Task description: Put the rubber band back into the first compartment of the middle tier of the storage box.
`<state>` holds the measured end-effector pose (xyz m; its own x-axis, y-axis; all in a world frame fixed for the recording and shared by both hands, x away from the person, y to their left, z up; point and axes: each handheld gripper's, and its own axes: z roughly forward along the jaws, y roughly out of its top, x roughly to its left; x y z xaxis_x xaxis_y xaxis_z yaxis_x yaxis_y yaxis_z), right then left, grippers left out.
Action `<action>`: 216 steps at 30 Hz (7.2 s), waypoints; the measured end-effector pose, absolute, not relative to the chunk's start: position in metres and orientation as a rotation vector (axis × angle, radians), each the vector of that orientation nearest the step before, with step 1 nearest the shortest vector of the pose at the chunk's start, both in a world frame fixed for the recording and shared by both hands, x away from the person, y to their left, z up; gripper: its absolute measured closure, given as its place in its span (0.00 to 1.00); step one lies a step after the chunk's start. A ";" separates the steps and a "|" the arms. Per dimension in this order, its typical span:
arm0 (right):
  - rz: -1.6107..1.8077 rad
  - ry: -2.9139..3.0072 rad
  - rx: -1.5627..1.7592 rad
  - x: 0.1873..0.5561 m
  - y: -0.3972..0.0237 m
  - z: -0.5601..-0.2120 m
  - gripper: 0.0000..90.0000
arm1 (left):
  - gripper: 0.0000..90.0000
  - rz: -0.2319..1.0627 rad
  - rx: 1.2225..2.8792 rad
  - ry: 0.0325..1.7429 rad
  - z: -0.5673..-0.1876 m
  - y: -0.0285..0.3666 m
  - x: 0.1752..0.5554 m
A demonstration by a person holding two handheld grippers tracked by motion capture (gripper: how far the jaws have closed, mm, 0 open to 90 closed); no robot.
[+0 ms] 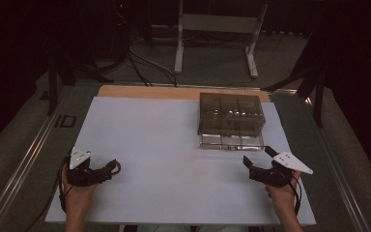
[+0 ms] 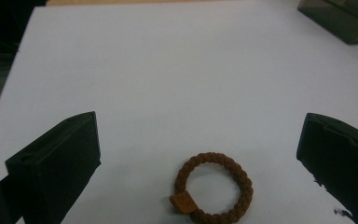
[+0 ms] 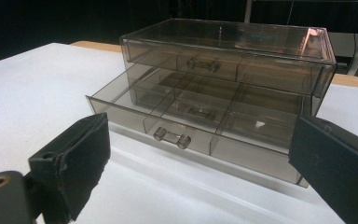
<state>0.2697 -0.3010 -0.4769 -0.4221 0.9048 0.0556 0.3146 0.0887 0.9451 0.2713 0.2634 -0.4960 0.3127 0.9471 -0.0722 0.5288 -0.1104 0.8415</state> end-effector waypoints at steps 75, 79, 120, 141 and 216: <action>1.375 1.804 1.194 0.267 -0.301 -0.476 0.08 | 0.97 0.528 1.961 1.371 -0.505 0.255 0.279; 1.381 1.802 1.197 0.267 -0.301 -0.476 0.08 | 0.97 0.541 1.958 1.365 -0.502 0.254 0.278; 1.404 1.787 1.216 0.264 -0.302 -0.475 0.08 | 0.97 0.515 1.881 1.260 -0.467 0.230 0.284; 1.407 1.784 1.224 0.264 -0.303 -0.475 0.08 | 0.97 0.486 1.895 1.162 -0.451 0.203 0.303; 1.412 1.781 1.221 0.265 -0.305 -0.475 0.08 | 0.97 0.389 1.831 1.011 -0.427 0.140 0.365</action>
